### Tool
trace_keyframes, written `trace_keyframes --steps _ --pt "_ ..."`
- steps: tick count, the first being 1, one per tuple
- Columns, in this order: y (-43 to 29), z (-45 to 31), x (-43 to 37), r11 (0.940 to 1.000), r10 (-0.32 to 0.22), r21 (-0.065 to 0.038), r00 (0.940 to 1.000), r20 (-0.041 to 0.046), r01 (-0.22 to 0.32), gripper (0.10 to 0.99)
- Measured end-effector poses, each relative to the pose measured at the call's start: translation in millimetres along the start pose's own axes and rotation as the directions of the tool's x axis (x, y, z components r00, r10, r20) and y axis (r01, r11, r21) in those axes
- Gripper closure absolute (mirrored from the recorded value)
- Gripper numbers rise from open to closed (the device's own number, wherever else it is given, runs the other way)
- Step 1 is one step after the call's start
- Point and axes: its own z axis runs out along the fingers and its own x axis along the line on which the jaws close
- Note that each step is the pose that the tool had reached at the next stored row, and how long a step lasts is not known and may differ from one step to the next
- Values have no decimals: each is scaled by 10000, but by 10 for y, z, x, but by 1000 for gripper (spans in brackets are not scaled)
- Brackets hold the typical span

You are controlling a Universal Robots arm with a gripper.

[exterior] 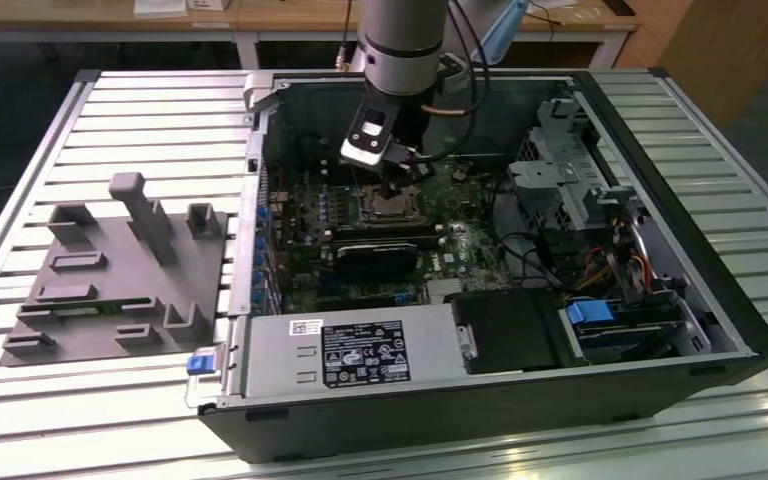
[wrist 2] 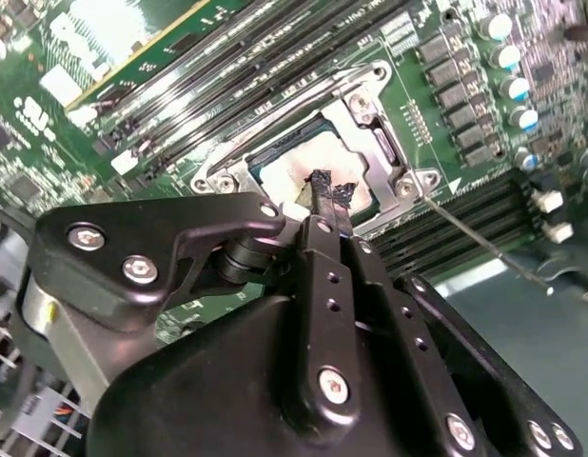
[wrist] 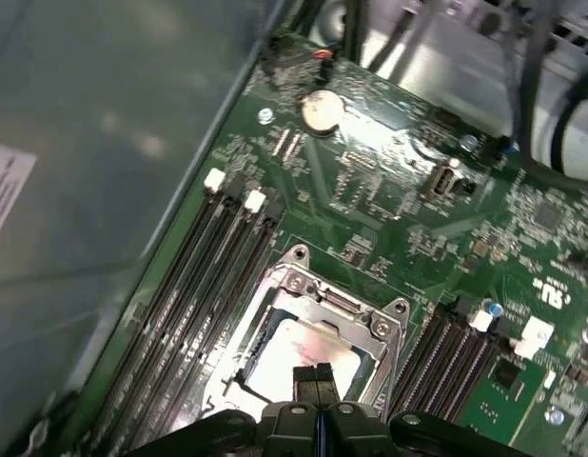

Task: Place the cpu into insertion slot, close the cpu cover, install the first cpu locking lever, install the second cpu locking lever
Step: 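Close the cpu cover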

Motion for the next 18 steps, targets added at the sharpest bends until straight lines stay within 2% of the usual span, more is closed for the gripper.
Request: trace_keyframes --steps 5,9,13,18 --pt "0 5 0 9960 -897 22 9960 11 897 980" --pt "0 9 0 9867 -1622 40 9868 16 1622 980" --pt "-1 12 0 9722 -2341 50 9722 10 2341 980" --pt "0 16 0 9472 -3206 56 9472 -4 3206 980"
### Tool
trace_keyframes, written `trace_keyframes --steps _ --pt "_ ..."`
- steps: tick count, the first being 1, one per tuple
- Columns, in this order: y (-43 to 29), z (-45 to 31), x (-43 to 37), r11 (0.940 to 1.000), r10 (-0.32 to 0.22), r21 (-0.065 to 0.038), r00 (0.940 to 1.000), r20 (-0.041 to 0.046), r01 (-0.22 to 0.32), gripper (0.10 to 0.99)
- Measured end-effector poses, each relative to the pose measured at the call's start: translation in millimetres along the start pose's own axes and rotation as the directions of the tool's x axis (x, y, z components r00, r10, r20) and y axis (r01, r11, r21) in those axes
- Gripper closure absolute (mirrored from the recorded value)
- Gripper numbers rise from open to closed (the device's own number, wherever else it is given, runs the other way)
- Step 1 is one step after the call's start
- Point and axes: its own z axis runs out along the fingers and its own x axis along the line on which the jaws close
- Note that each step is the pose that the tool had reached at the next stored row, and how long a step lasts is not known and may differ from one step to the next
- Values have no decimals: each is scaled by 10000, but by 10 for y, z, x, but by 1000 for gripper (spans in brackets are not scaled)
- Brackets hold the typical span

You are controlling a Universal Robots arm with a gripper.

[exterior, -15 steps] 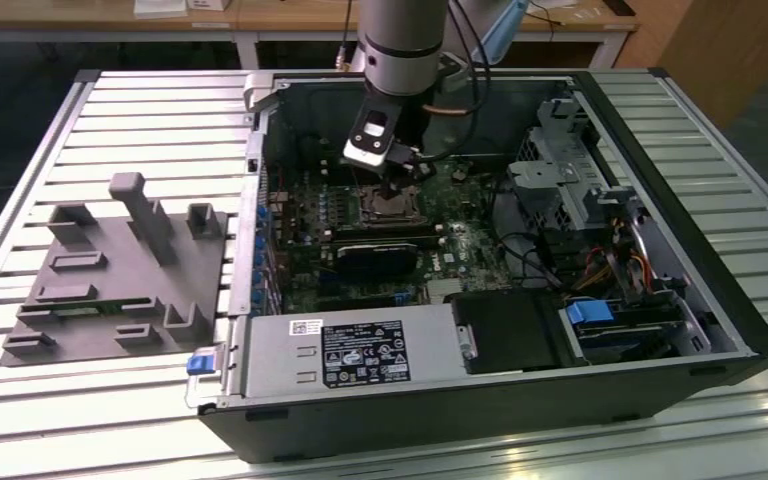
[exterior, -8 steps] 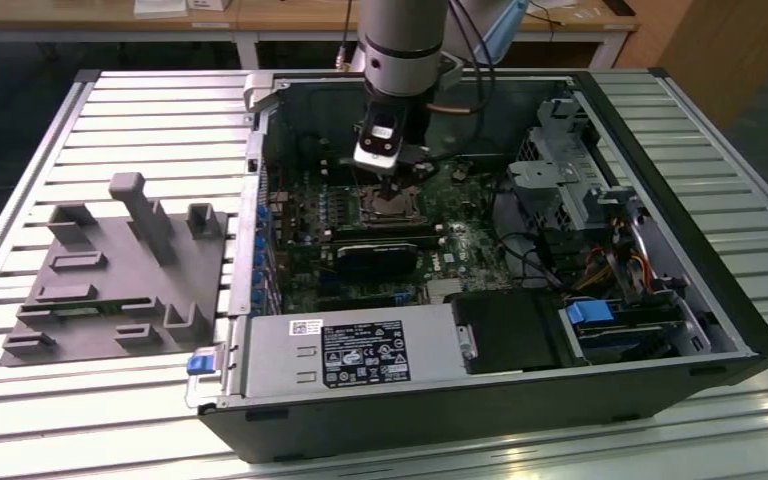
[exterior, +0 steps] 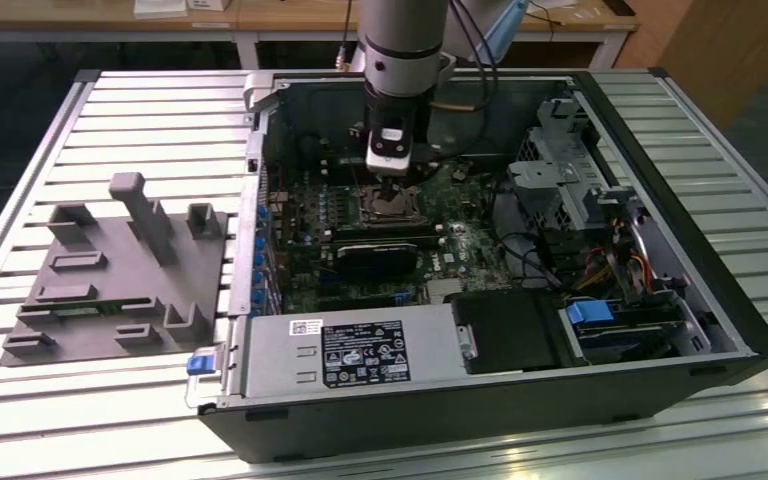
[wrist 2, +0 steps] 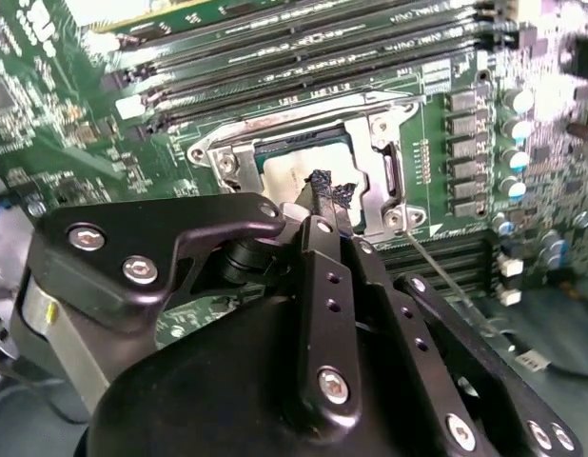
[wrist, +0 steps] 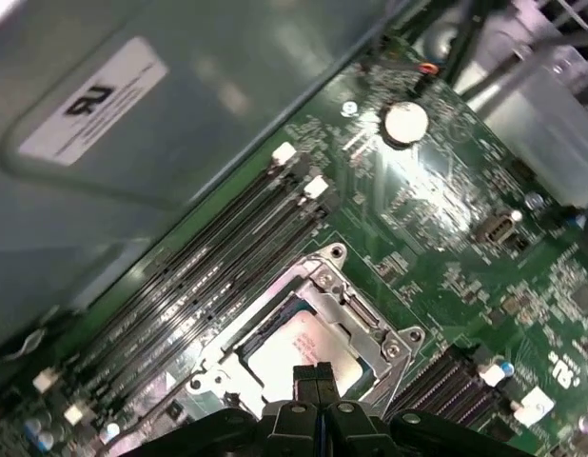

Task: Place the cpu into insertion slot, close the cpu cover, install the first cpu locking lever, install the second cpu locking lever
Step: 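Close the cpu cover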

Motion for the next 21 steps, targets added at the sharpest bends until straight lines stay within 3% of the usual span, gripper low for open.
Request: trace_keyframes --steps 6,11,16,21 --pt "0 6 0 9941 -1088 2 9941 -15 1088 980" --pt "0 9 0 9800 -1991 4 9800 -28 1991 980" --pt "0 10 0 9577 -2879 -1 9577 -43 2879 980" --pt "0 14 0 9281 -3722 -3 9281 -55 3723 980"
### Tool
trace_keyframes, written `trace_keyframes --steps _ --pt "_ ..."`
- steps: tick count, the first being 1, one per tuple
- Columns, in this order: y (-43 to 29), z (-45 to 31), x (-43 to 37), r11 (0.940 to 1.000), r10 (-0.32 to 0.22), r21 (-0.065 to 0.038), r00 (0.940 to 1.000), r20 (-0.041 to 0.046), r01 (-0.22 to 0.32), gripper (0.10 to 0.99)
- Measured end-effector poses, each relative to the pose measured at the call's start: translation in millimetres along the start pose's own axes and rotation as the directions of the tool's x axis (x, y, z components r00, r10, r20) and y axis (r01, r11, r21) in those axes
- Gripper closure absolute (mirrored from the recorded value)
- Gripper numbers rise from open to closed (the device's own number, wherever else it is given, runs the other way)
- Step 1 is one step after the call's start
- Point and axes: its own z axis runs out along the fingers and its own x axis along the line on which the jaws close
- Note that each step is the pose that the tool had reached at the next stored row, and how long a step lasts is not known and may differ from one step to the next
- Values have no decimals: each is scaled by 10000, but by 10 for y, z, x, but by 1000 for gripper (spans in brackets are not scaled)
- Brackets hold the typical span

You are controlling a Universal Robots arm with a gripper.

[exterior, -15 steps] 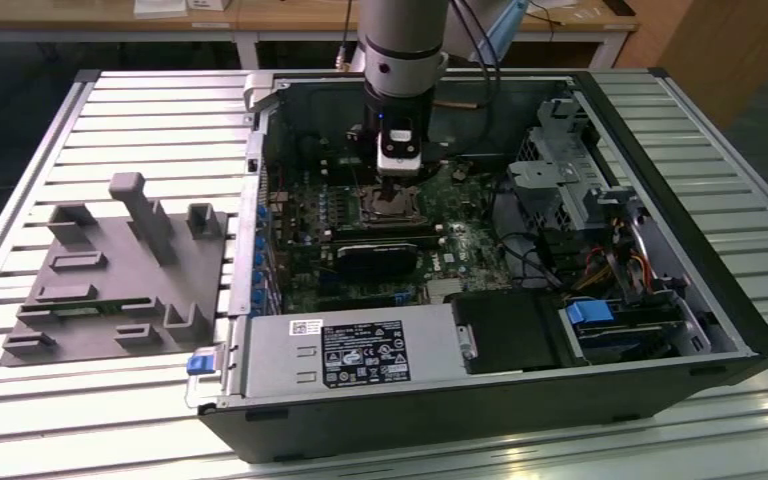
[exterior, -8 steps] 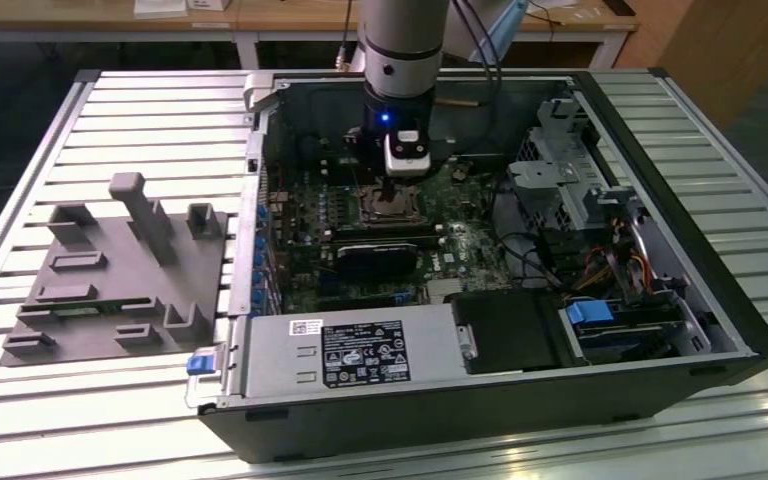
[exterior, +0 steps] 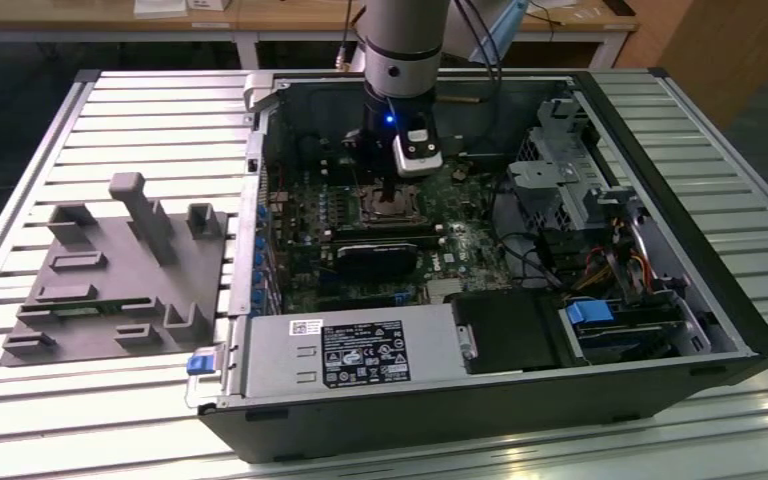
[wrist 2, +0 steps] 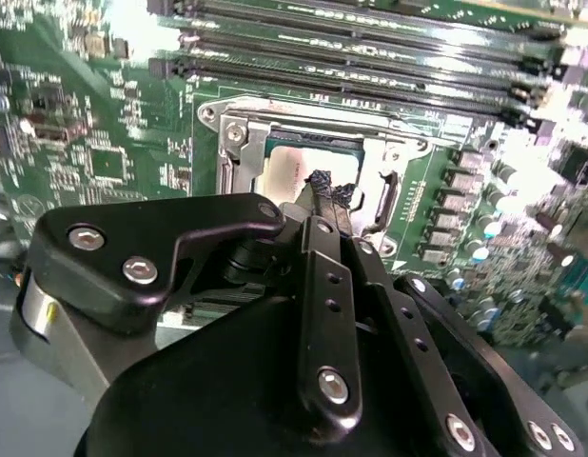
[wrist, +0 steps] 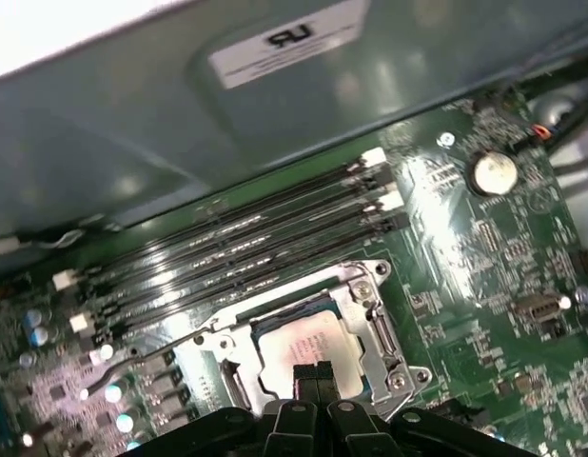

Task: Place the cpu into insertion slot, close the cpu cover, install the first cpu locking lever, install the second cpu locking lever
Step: 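Close the cpu cover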

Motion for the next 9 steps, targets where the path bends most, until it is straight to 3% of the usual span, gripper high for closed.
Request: trace_keyframes --steps 4,9 --pt "0 3 0 9973 -733 -3 9973 -13 733 980" --pt "0 5 0 9888 -1493 -63 9888 13 1493 980"
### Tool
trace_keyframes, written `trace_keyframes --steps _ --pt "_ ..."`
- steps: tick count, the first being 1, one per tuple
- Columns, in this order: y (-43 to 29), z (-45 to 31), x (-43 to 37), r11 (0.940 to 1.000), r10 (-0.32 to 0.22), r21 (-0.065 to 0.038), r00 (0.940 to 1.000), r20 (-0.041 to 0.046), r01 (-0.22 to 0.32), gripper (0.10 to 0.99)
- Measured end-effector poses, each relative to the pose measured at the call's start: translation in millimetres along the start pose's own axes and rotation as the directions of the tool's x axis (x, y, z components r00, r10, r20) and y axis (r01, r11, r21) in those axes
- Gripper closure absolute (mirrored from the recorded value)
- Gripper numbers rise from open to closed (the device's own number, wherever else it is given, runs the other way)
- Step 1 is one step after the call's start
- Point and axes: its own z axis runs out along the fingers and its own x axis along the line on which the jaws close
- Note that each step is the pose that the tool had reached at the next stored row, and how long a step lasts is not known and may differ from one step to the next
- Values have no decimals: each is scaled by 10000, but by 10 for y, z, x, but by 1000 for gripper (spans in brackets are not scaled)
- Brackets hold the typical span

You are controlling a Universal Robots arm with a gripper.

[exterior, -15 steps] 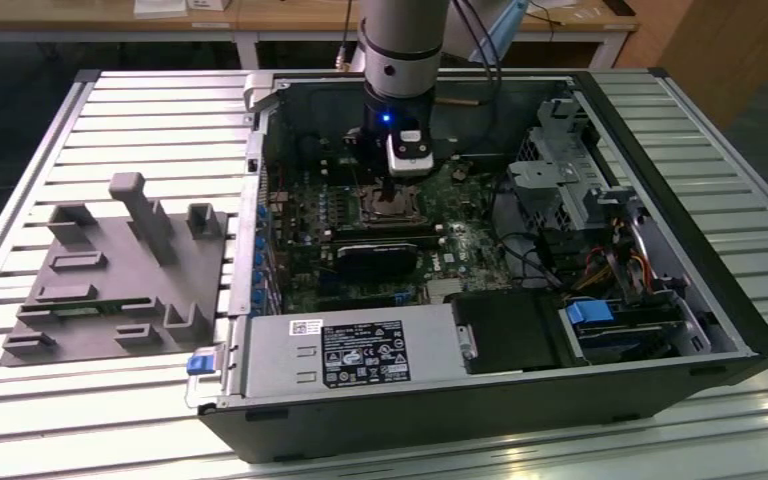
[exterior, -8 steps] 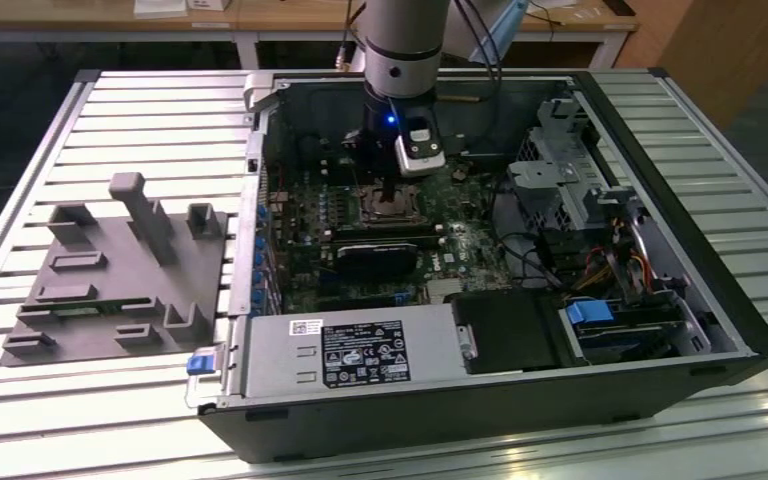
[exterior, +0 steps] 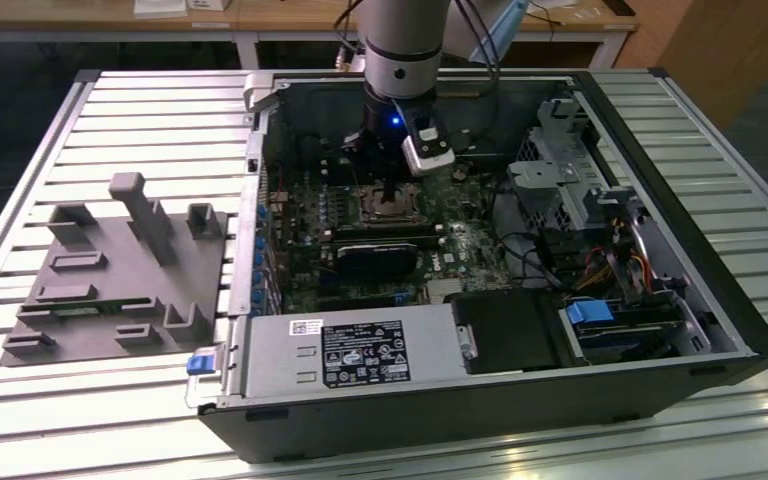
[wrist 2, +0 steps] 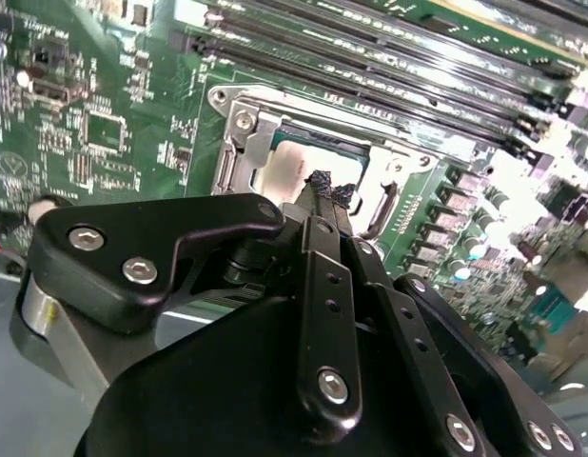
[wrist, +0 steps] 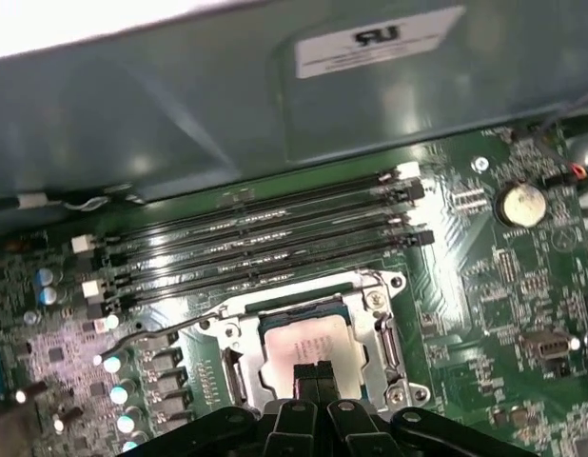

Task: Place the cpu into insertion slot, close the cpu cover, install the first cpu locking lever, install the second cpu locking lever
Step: 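Close the cpu cover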

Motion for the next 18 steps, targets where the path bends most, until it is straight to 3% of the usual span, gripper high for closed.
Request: trace_keyframes --steps 6,18 --pt "-3 1 7 9981 -606 -66 9980 184 607 980" --pt "-3 -84 16 9992 -360 -138 9992 189 363 980"
